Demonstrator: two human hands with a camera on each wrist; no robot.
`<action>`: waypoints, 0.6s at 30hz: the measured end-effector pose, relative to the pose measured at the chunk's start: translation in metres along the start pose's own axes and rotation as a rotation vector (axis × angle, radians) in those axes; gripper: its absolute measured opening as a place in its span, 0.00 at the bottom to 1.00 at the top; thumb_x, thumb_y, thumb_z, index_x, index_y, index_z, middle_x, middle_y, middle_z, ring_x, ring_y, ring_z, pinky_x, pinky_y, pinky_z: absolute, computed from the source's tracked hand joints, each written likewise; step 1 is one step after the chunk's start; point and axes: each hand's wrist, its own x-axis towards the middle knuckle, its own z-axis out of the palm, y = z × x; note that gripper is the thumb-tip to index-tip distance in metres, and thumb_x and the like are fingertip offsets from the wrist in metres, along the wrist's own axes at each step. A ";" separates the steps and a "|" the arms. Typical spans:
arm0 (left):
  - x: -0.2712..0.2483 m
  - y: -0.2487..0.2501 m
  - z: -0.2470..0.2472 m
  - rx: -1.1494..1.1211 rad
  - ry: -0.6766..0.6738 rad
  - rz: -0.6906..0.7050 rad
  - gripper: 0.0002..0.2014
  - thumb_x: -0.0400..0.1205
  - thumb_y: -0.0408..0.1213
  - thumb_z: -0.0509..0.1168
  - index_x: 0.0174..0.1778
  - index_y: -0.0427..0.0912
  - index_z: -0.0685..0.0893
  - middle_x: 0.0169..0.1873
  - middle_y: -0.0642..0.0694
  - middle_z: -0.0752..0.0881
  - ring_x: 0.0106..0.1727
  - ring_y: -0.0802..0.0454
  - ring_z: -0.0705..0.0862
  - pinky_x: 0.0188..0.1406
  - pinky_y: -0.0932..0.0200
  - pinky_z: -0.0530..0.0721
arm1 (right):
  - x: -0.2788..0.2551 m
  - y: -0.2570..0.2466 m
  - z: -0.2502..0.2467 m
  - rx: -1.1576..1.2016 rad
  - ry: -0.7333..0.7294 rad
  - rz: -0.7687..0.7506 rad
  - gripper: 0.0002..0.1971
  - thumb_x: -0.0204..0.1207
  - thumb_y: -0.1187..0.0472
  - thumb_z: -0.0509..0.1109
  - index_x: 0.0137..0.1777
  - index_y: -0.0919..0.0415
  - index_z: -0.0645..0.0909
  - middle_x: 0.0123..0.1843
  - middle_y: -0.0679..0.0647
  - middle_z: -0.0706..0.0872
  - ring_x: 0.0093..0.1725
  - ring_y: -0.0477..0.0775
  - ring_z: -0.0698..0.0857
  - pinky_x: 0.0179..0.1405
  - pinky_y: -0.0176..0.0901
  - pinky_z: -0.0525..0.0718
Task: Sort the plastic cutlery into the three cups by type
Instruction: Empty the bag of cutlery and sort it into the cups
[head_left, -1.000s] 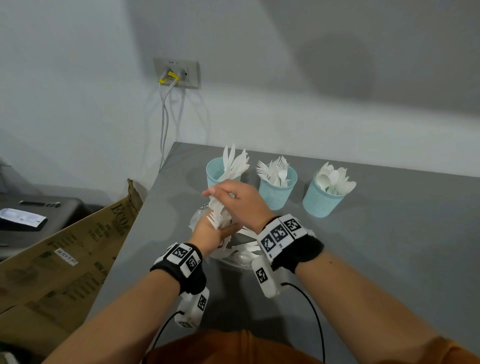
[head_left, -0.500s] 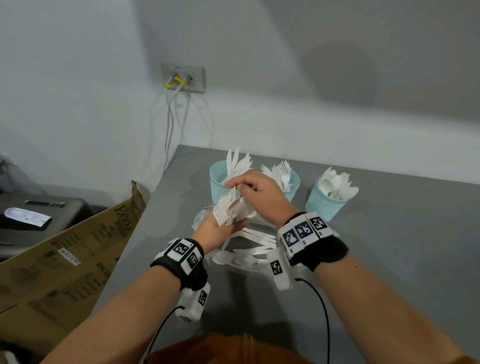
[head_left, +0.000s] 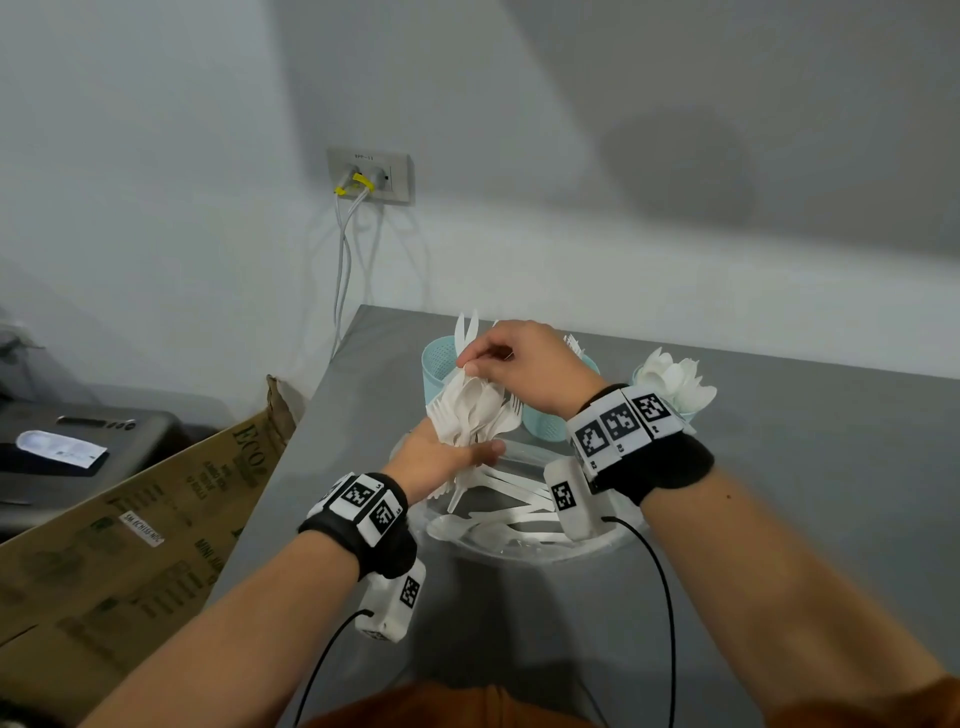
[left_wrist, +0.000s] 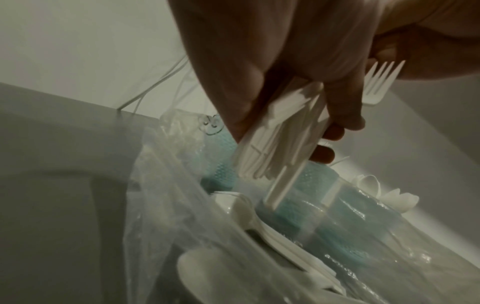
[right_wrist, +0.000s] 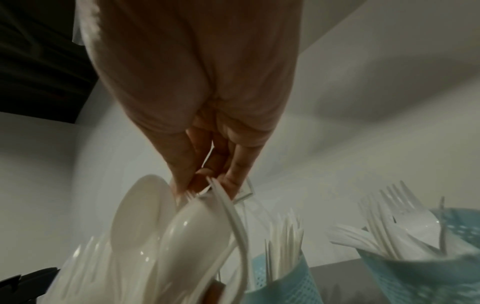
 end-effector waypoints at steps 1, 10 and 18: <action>0.000 0.001 0.000 0.006 -0.007 -0.002 0.22 0.71 0.42 0.78 0.59 0.44 0.81 0.42 0.44 0.91 0.46 0.45 0.90 0.58 0.47 0.85 | 0.000 -0.001 0.000 0.008 0.018 -0.008 0.06 0.76 0.66 0.71 0.50 0.62 0.88 0.41 0.44 0.83 0.41 0.41 0.82 0.48 0.31 0.79; 0.002 0.012 0.001 -0.075 0.020 0.003 0.14 0.75 0.31 0.75 0.55 0.41 0.82 0.40 0.42 0.87 0.37 0.47 0.87 0.46 0.56 0.88 | 0.005 -0.003 -0.004 0.376 0.110 0.026 0.08 0.81 0.63 0.64 0.59 0.53 0.77 0.49 0.50 0.82 0.44 0.50 0.82 0.49 0.41 0.81; 0.005 0.018 -0.003 -0.041 0.033 -0.010 0.07 0.78 0.33 0.72 0.49 0.37 0.84 0.35 0.43 0.89 0.31 0.51 0.84 0.35 0.64 0.85 | 0.018 -0.010 -0.008 0.129 0.195 -0.042 0.14 0.82 0.53 0.63 0.46 0.66 0.77 0.43 0.52 0.76 0.42 0.51 0.75 0.47 0.43 0.73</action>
